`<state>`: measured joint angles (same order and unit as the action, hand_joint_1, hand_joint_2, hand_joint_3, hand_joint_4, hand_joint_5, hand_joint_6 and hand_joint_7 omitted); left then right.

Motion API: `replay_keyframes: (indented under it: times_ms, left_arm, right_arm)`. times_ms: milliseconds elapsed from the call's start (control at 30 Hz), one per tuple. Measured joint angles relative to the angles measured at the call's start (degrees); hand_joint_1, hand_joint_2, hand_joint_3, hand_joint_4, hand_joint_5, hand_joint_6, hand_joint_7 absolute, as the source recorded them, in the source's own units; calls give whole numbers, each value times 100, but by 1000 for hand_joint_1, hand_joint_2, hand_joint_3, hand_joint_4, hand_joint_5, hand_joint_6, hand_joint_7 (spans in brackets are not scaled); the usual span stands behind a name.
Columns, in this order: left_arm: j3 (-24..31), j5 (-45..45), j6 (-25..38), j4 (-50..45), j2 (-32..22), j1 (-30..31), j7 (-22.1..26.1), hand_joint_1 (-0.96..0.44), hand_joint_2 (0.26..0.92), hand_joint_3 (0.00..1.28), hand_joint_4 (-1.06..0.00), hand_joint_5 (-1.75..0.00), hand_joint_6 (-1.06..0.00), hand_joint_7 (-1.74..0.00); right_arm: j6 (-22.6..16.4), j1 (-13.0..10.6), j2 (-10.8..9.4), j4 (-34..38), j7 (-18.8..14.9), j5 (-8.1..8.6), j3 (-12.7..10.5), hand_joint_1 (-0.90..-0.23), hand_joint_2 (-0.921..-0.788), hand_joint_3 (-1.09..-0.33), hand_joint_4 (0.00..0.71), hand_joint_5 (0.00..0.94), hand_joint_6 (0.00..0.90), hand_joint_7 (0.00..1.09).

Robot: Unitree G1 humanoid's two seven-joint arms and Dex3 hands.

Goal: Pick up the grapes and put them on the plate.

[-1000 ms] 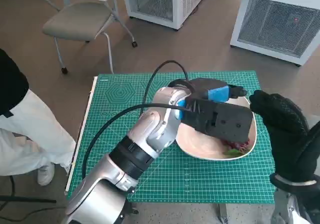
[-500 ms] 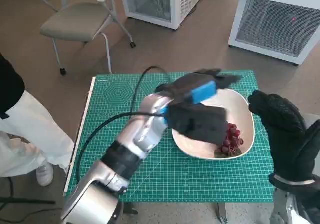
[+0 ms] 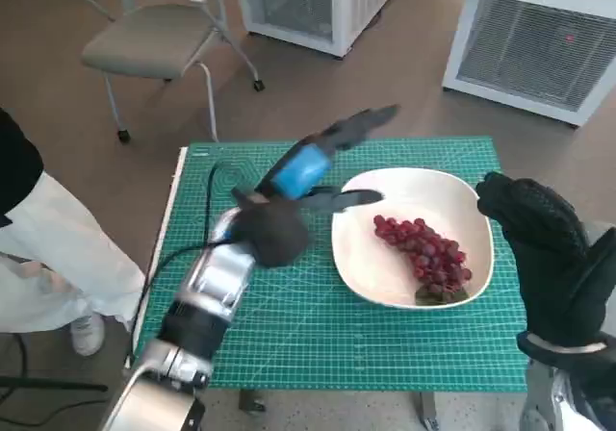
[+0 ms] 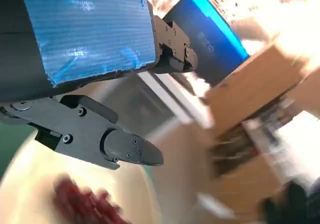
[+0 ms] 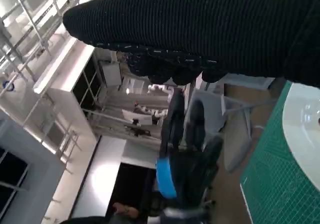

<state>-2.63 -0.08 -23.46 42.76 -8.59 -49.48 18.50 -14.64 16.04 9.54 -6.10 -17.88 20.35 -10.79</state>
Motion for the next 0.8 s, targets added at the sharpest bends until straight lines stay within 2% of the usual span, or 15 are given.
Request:
replay_keyframes:
  times_ms: [300, 500, 800]
  left_arm:
    - [957, -1925, 359, -523, 232, 1047, 1190, -425, 895, 12, -101, 0, -241, 0]
    - [1171, -2101, 473, -935, 157, 1577, 1325, -410, 882, 2, -85, -4, -223, 0]
    - [1290, -2255, 494, -1288, 136, 1884, 1483, -369, 887, 2, -112, -10, -217, -1]
  right_arm:
    - [24, 94, 22, 49, -72, -17, 27, -494, -921, -576, 393, 540, 169, 913]
    - [36, 100, 86, 114, -103, -26, 26, -490, -921, -577, 393, 544, 166, 909]
    - [31, 115, 117, 208, -171, -28, 32, -486, -921, -584, 391, 547, 166, 904]
